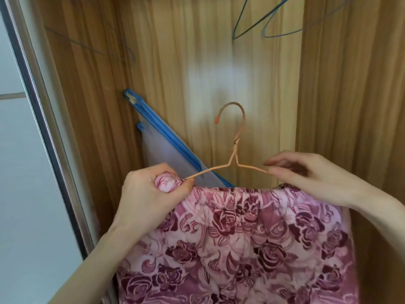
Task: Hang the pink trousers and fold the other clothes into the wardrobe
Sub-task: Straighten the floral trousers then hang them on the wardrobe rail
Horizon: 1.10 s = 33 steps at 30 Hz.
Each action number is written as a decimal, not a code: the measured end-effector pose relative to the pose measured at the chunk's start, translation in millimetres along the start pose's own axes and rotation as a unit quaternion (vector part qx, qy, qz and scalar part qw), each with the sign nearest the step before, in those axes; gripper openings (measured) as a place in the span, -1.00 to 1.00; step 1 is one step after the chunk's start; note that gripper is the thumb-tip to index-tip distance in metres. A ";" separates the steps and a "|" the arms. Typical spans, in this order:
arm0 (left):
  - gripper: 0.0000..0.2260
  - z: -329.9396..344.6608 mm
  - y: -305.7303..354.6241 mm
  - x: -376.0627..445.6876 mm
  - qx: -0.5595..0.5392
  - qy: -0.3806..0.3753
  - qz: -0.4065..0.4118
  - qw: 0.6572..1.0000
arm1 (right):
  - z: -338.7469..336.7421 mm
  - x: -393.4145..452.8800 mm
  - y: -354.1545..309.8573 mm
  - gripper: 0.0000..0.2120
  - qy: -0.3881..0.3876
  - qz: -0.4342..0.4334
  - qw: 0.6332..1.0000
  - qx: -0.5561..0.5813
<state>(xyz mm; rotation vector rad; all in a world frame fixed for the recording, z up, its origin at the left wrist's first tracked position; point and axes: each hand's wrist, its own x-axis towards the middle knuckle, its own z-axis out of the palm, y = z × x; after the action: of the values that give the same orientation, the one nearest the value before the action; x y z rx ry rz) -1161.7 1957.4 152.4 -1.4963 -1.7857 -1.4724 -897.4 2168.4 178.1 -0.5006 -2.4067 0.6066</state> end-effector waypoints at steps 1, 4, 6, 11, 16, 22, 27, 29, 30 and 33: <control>-0.79 -2.8 0.9 2.6 -0.002 0.011 -0.001 1.000 | -3.2 -5.8 2.9 -0.61 0.016 0.004 1.000 -0.001; -0.82 -7.8 3.0 11.1 -0.009 0.039 -0.002 0.999 | -11.6 -18.1 5.4 -0.47 0.081 0.012 0.995 -0.052; -0.82 -6.6 5.6 15.4 -0.016 0.040 -0.001 0.999 | -14.2 -19.9 -0.1 -0.43 0.117 0.019 0.987 -0.111; -0.80 -0.1 11.0 27.1 -0.039 0.027 0.001 0.999 | -22.8 -14.5 -16.4 -0.54 0.156 -0.010 0.977 -0.144; -0.77 -0.8 21.6 47.4 -0.052 0.074 0.045 0.995 | -46.5 -1.9 -35.0 -0.54 0.188 -0.039 0.969 -0.154; -0.59 -3.6 29.2 100.3 0.025 0.146 0.069 0.987 | -78.0 24.8 -60.5 -0.57 0.248 -0.067 0.947 -0.193; -0.61 -1.3 38.5 145.0 0.082 0.142 0.078 0.983 | -95.4 42.5 -79.5 -0.54 0.310 -0.065 0.917 -0.240; -0.62 0.0 41.0 164.1 0.070 0.126 0.089 0.986 | -101.9 50.0 -85.8 -0.50 0.344 -0.056 0.895 -0.278; -0.61 0.9 42.6 173.4 0.077 0.120 0.099 0.985 | -105.3 53.6 -89.8 -0.49 0.362 -0.052 0.882 -0.297; -0.62 2.2 48.6 199.2 0.100 0.094 0.108 0.985 | -115.0 62.5 -105.7 -0.49 0.399 -0.048 0.855 -0.327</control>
<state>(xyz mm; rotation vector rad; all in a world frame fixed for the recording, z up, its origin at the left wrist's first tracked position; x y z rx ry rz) -1189.8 2048.6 333.9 -1.3547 -1.5548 -1.2446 -893.3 2145.9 344.7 -0.7226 -1.7384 -0.4487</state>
